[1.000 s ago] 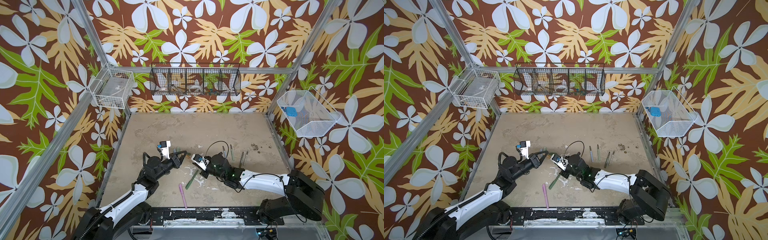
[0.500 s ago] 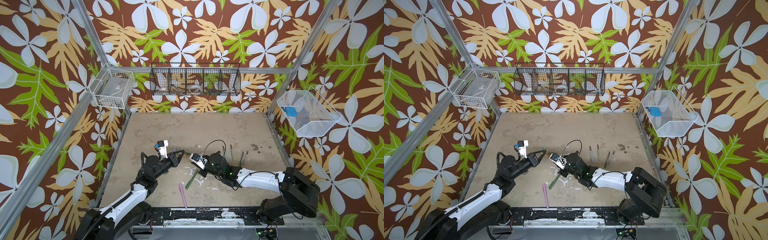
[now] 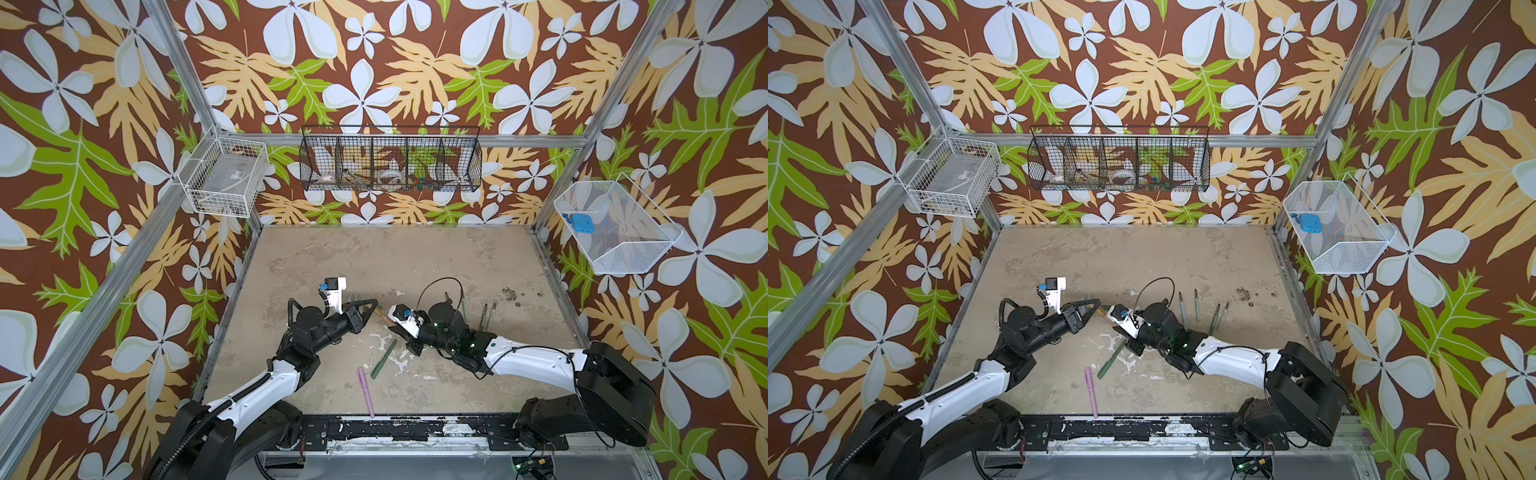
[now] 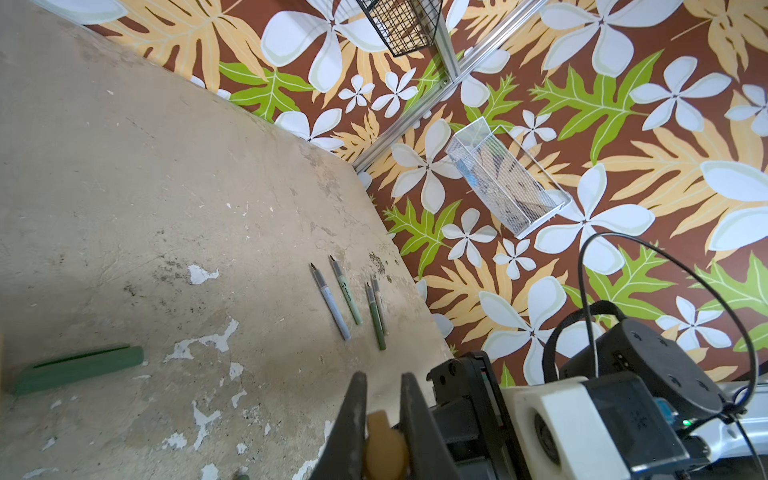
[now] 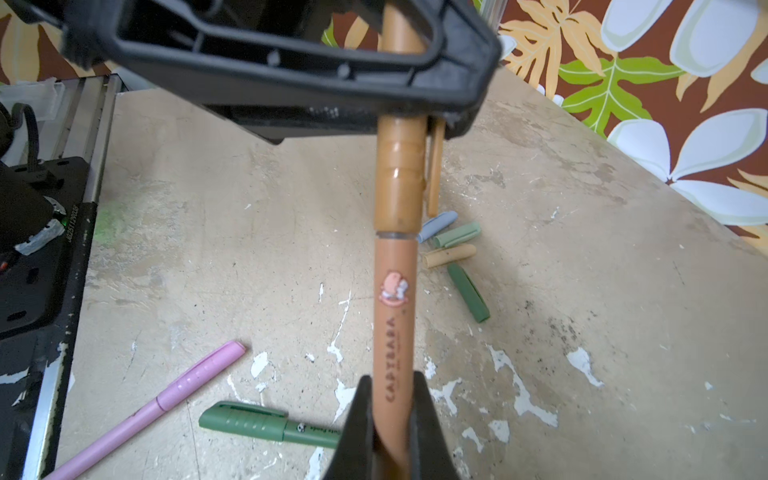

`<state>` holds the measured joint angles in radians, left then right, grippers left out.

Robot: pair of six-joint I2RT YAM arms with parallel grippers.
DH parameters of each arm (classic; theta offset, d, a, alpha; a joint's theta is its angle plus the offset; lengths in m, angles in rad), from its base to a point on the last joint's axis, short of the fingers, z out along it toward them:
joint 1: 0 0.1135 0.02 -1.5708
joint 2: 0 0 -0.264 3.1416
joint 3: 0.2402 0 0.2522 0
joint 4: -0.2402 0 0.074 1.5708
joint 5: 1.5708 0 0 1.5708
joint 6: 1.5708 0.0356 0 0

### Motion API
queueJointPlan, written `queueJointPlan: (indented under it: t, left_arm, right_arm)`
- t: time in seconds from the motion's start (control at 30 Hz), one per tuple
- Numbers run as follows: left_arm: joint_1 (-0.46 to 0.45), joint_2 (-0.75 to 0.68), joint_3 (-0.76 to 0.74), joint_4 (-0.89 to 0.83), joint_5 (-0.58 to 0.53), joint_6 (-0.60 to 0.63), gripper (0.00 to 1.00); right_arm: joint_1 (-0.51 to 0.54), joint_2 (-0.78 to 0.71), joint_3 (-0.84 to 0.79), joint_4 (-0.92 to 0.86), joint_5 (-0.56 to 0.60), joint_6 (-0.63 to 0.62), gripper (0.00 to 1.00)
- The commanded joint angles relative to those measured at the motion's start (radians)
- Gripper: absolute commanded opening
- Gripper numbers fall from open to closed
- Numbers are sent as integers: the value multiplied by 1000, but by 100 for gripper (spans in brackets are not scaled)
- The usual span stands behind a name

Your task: Open the pen caps

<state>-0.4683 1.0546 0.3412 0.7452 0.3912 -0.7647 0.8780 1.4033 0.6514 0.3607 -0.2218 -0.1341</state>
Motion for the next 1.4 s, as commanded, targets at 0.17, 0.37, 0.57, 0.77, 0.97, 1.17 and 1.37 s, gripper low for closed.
queueJointPlan:
  t: [0.17, 0.37, 0.57, 0.77, 0.97, 1.17, 1.37]
  left_arm:
    - [-60, 39, 30, 134, -150, 109, 0]
    - [-100, 72, 37, 122, -150, 135, 0]
    - [-114, 110, 42, 123, -148, 145, 0]
    - [-180, 143, 68, 101, -168, 189, 0]
    - [-237, 199, 99, 108, -171, 203, 0]
    - [-263, 216, 111, 98, -181, 211, 0]
    - [-280, 247, 123, 101, -176, 214, 0]
  right_arm:
    - [6, -33, -29, -150, -56, 4, 15]
    - [3, -61, -45, -130, -66, 13, 33]
    - [-13, -96, -63, -109, -58, 28, 61]
    - [-43, -175, -105, -65, 2, 58, 55]
    - [-57, -210, -126, -35, 16, 69, 50]
    - [-60, -220, -131, -16, 29, 73, 33]
    - [-63, -218, -134, -4, 22, 76, 30]
